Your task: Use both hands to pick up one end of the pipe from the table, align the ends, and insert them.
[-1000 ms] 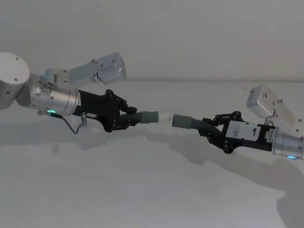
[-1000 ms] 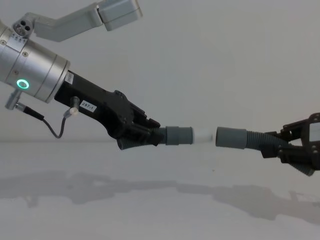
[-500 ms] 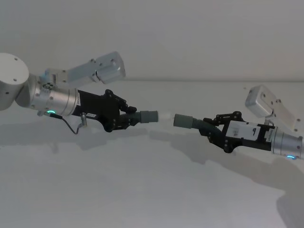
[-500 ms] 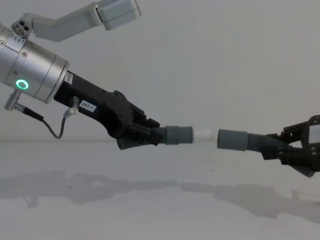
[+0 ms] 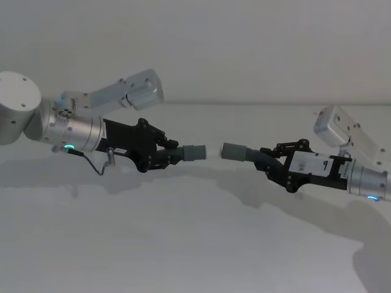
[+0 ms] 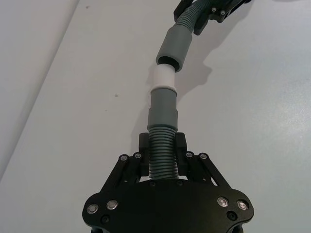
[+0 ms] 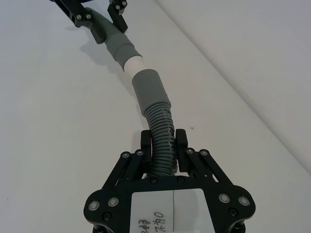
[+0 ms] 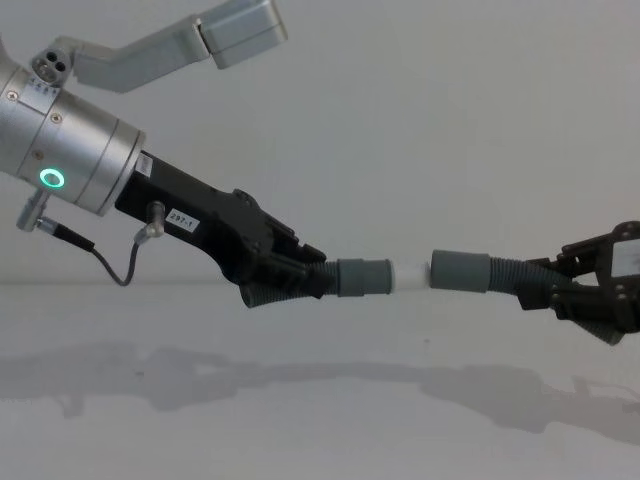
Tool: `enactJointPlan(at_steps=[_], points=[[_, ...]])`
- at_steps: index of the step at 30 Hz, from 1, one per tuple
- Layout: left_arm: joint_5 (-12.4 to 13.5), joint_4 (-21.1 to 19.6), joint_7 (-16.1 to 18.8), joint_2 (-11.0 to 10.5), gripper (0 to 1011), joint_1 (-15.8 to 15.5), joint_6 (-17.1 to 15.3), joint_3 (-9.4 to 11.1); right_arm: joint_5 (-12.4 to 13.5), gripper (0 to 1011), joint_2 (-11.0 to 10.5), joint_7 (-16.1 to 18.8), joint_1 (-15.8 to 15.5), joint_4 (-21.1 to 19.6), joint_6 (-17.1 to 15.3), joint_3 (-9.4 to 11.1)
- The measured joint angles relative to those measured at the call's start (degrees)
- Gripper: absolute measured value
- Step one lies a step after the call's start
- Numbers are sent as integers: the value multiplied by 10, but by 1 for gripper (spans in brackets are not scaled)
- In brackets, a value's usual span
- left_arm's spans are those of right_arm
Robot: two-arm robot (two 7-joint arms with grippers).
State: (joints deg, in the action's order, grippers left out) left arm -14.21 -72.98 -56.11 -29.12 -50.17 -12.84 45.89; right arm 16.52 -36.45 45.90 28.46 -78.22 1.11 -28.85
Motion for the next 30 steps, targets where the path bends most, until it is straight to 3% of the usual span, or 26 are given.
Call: enactJointPlan(at_steps=[30], points=[[-17,21,-1,12,298,-10,19,12,8,282,0,11,18,18,8,-21]])
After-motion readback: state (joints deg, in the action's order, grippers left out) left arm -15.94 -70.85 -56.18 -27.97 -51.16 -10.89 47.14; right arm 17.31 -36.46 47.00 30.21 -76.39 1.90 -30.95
